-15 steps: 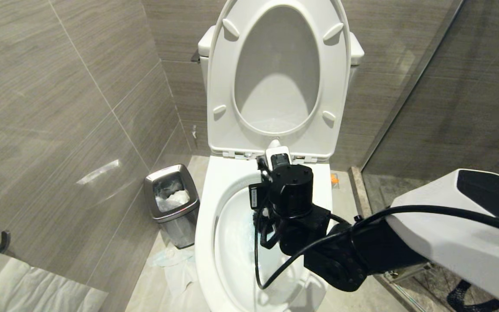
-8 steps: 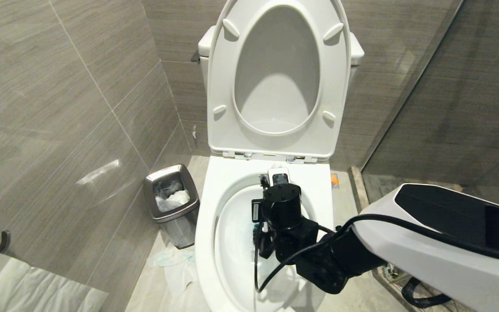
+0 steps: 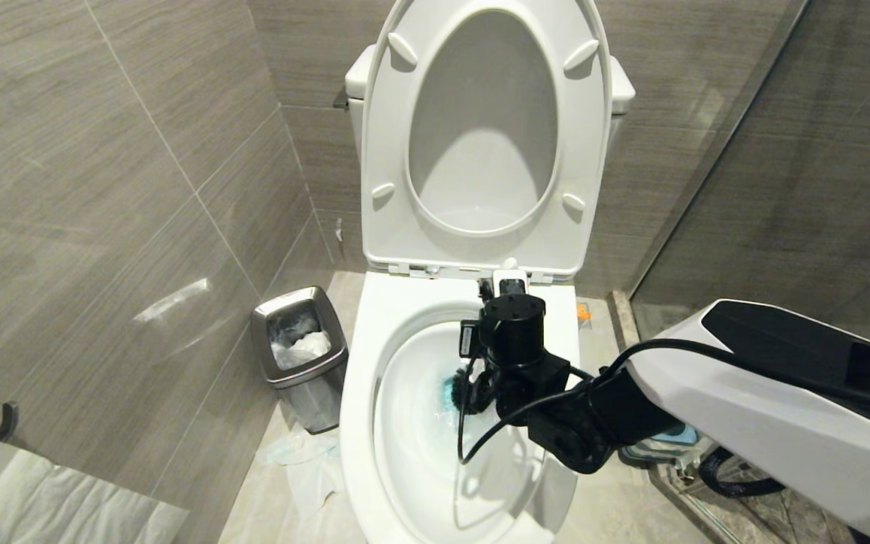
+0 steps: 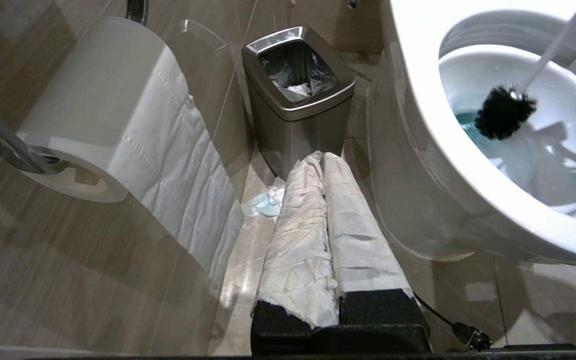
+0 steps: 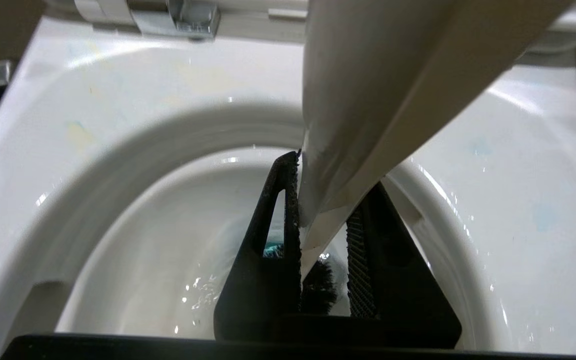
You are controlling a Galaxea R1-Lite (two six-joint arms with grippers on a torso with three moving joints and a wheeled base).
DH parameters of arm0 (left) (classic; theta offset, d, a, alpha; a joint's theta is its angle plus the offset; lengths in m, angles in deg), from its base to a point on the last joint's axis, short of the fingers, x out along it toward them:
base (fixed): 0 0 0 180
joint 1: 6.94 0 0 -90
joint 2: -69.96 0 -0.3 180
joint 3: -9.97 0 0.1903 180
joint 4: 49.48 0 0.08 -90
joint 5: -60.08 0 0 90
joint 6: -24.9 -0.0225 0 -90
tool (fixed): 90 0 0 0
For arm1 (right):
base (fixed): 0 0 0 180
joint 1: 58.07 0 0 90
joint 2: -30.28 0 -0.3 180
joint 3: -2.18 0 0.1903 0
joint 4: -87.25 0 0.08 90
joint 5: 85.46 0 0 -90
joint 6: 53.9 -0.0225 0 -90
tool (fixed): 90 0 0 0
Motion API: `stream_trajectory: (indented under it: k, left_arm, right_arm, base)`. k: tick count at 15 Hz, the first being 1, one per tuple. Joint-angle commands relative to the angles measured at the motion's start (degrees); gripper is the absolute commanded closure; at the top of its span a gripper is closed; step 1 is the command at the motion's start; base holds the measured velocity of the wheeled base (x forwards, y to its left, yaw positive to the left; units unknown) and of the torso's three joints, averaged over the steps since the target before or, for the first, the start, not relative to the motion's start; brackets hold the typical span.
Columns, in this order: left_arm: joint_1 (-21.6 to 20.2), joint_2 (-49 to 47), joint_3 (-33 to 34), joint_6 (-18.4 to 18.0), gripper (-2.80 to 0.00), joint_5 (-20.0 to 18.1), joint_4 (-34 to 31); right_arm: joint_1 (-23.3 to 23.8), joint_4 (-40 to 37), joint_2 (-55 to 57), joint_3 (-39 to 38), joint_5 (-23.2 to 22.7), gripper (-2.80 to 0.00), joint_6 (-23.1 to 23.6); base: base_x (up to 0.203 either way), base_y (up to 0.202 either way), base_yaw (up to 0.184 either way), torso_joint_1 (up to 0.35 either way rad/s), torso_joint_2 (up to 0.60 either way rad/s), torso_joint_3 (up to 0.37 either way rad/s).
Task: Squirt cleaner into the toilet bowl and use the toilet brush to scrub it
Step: Scrub the toilet bowl
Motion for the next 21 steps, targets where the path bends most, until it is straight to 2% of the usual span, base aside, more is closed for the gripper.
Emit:
stream_trajectory:
  k: [1,4,6,11,16,21]
  left_arm:
    - [-0.01,0.00,0.01,0.00,0.00,0.01,-0.02]
    - [-0.01,0.00,0.01,0.00,0.00,0.01,-0.02]
    - [-0.01,-0.08,0.01,0.00,0.00,0.01,-0.02]
    - [-0.01,-0.07,0.01,0.00,0.00,0.01,-0.02]
    - [-0.01,-0.09,0.01,-0.03,0.00,0.01,-0.02]
    - [-0.01,0.00,0.01,0.00,0.00,0.01,-0.02]
  right_arm:
    - [-0.34,0.42,1.04,4.06,0.18,0.00,-0.12]
    - [-2.73,0.42,1.63,5.33,0.10,0.00,-0.33]
    - [-4.59,0.21,0.58,3.41,0.10,0.00,-1.12]
    - [-7.61,-1.25,-11.81,-12.36,-0.13,0.00,-1.66]
    - [-7.85,-1.66,-24.24,-23.35,0.15,0.00,-1.49]
    - [-5.77,-1.69,-25.33,-25.38,0.19,0.00,-1.32]
  base:
    - [0.000,0.000,0.000,0.000,0.00,0.000]
    - [0.000,0.000,0.000,0.000,0.00,0.000]
    - [0.000,0.000,0.000,0.000,0.00,0.000]
    - [0.000,0.000,0.000,0.000,0.00,0.000]
    - [0.000,0.000,0.000,0.000,0.00,0.000]
    - [0.000,0.000,0.000,0.000,0.00,0.000]
